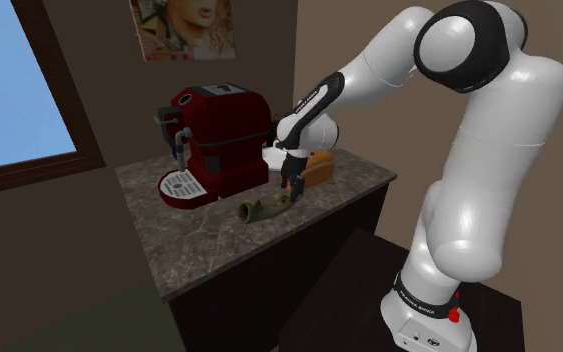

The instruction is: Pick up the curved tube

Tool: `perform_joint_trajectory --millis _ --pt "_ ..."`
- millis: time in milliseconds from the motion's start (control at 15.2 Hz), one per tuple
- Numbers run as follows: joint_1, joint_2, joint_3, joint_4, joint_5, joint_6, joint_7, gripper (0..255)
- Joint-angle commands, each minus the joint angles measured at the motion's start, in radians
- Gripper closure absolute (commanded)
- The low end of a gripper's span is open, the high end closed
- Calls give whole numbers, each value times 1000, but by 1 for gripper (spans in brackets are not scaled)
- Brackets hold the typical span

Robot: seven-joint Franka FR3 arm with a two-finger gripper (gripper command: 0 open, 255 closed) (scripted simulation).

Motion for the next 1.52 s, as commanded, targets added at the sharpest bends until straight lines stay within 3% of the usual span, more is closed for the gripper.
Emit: perform_joint_trajectory --millis 0,330,990,1056,1452 --pt "1 95 10 61 107 13 -141 0" --pt "-67 313 98 236 298 13 -415 0" --pt "-106 412 152 260 390 70 -500 0" --pt "-106 411 152 259 390 71 -500 255" --pt "-106 412 152 260 390 71 -500 255"
